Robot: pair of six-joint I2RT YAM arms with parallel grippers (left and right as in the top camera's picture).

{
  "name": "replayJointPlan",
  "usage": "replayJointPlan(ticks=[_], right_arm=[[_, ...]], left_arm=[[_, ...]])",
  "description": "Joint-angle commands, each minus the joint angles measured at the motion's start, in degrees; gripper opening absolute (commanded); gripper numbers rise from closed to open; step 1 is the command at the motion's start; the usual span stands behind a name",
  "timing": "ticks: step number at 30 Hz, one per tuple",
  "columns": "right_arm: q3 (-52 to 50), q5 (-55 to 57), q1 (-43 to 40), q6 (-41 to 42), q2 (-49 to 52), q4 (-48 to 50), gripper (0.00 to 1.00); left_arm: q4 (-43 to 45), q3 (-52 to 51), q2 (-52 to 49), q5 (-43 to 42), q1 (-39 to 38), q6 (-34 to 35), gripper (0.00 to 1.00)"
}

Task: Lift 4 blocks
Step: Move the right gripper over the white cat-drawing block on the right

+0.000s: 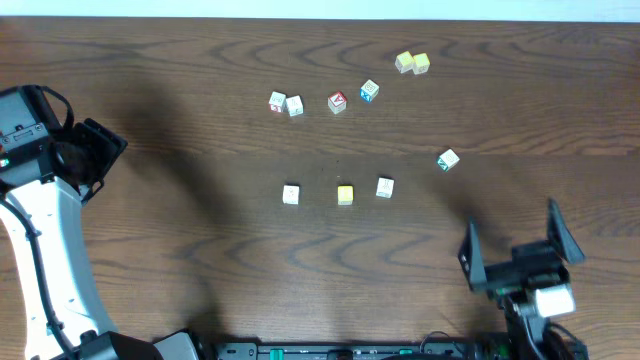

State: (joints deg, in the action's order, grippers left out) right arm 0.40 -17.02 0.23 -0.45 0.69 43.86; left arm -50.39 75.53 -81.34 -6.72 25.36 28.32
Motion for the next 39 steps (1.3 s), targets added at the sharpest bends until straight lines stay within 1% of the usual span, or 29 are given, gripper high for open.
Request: replayJointPlan(ticks=[1,3,4,7,11,13,18,19,21,24,28,31,33,35,37,39], right_arm=[[1.05,-1.27,-0.68,0.39,-0.31,7.39,0.99],[3.91,-1.4,-0.66,0.39,-0.22,7.06,0.99],[6.19,-1.79,-0.68,0.37,0.11,5.05,0.99],[14.75,-2.01,-0.68,-0.55,2.51,-5.97,0.99],[27.93,-3.48,-0.68,-10.01,10.69,-24.02,0.99],[34.62,-3.41,-0.68,-12.55,17.05,-32.94,0.99],[49.29,-3.41,-0.68,-12.55,35.6,-53.96,0.99],[52.41,-3.65,-0.68,-12.5,40.89,-58.71,0.99],[56.41,-7.08,-0.68,-12.5,48.68,-64.35,0.99],[59.93,-15.76,-0.68,-12.07,58.75,-68.41,0.99],[60.13,-26.36,-0.66,-11.61,68.78,-69.72,0.99],[60.15,-28.87,-0.55,-11.72,75.08,-68.96,0.99],[60.15,-26.64,-0.42,-11.85,78.03,-69.55,0.99],[60.19,-20.98,0.24,-11.8,80.13,-71.08,0.99],[60.98,-11.8,1.42,-11.72,81.11,-74.93,0.99],[62.86,0.37,3.1,-10.19,81.92,-80.67,0.99]], left_arm=[[-0.13,0.35,-0.48,0.35,0.22,0.07,0.76],[-0.13,0.35,-0.48,0.35,0.22,0.07,0.76],[-0.13,0.35,-0.48,0.35,0.22,0.07,0.76],[-0.13,0.35,-0.48,0.35,0.22,0.07,0.76],[-0.13,0.35,-0.48,0.35,0.22,0.07,0.76],[-0.13,0.35,-0.48,0.35,0.22,0.07,0.76],[-0.13,0.35,-0.48,0.35,0.22,0.07,0.76],[-0.13,0.35,-0.48,0.35,0.22,0.07,0.76],[-0.13,0.35,-0.48,0.33,0.22,0.07,0.76],[-0.13,0.35,-0.48,0.35,0.22,0.07,0.76],[-0.13,0.35,-0.48,0.35,0.22,0.07,0.76],[-0.13,0.35,-0.48,0.35,0.22,0.07,0.76],[-0.13,0.35,-0.48,0.33,0.22,0.07,0.76],[-0.13,0.35,-0.48,0.33,0.22,0.07,0.76],[-0.13,0.35,-0.48,0.35,0.22,0.07,0.76],[-0.13,0.35,-0.48,0.33,0.22,0.07,0.76]])
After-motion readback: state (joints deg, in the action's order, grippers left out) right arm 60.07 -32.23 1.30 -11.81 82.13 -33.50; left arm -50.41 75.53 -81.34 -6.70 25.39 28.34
